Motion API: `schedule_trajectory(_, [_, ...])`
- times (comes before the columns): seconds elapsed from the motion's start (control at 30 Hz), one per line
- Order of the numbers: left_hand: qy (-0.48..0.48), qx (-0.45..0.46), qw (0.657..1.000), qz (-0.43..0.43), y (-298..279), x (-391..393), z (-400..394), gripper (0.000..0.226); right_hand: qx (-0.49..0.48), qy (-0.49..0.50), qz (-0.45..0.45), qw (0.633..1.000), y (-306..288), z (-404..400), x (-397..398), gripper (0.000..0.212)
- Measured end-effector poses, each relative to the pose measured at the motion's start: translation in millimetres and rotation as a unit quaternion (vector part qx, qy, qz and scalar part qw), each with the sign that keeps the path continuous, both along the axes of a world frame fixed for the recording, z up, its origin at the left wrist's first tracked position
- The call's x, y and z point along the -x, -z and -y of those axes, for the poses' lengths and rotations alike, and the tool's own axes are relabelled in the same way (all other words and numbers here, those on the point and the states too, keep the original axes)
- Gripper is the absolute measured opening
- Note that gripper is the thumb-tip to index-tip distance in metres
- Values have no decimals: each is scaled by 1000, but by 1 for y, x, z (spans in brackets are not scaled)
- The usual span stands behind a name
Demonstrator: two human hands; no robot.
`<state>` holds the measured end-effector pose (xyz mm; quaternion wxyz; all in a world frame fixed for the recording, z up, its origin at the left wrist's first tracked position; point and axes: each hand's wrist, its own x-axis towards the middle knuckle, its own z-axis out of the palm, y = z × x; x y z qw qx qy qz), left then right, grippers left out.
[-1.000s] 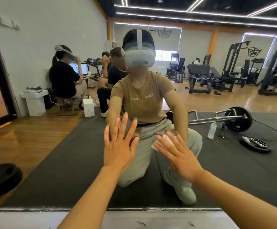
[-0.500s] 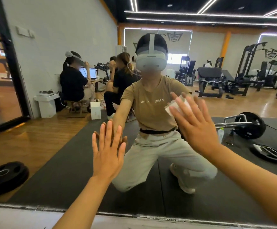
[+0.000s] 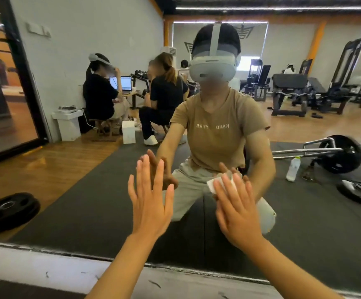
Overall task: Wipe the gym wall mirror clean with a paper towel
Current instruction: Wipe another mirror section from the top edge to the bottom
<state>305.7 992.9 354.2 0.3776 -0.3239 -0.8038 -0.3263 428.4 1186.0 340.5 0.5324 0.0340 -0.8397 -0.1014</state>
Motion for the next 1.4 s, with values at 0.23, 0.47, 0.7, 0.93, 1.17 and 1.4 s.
schedule_trajectory(0.23, [64,32,997,-9,24,-54,-56,63,-81,57,87,991,66,-45,-50,80])
schedule_trajectory(0.47, [79,13,997,16,16,-78,-95,65,-75,58,8,995,-41,-71,-60,67])
schedule_trajectory(0.7, [52,-14,997,49,16,-90,-121,60,118,45,-190,974,-146,-79,-54,53])
schedule_trajectory(0.93, [50,-10,998,23,23,-81,-120,58,103,53,-95,989,-51,-84,-67,57])
schedule_trajectory(1.17, [49,-38,998,22,25,-82,-126,59,-8,55,-36,998,-8,-102,-82,67])
schedule_trajectory(1.4, [56,-39,997,31,24,-85,-124,57,28,33,-65,997,-98,-104,-76,54])
